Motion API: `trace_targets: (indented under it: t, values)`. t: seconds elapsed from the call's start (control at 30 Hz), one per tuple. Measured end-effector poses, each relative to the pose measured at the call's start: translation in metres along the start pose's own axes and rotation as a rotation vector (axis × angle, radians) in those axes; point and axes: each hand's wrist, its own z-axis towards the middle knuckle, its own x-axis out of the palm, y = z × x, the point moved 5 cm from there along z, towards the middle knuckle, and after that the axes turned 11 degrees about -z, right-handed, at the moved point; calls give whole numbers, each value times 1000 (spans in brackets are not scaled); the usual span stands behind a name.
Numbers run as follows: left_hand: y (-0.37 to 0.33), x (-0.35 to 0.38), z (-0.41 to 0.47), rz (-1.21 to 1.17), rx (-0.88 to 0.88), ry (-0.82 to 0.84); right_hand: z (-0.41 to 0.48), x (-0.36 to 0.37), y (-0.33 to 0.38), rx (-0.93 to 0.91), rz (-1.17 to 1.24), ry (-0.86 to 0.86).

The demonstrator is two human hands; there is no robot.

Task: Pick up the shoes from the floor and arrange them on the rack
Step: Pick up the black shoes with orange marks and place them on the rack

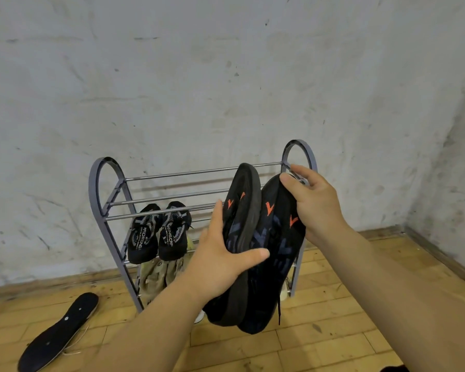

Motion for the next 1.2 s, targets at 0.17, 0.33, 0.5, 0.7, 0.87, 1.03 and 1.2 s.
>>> trace_targets:
  t: [0.17,0.33,0.5,0.7,0.87,1.03,1.2]
  values:
    - [-4,-6,4,133,80,-76,1,3,1,7,-4,0]
    - [-10,-2,3,244,170,-27,-5,11,3,48,31,31]
    - [-23,-1,-2,369,259,21,-8,14,7,47,39,47]
    - [-22,-4,-2,450,283,85,-11,15,10,42,47,62]
    - [-14,-9,1,261,271,76,-14,16,20,-50,-67,72]
    - [-12,-12,5,132,259,23,-18,18,28,-131,-161,140]
    - [-17,-36,14,-100,232,-194,-37,36,28,-267,-382,470]
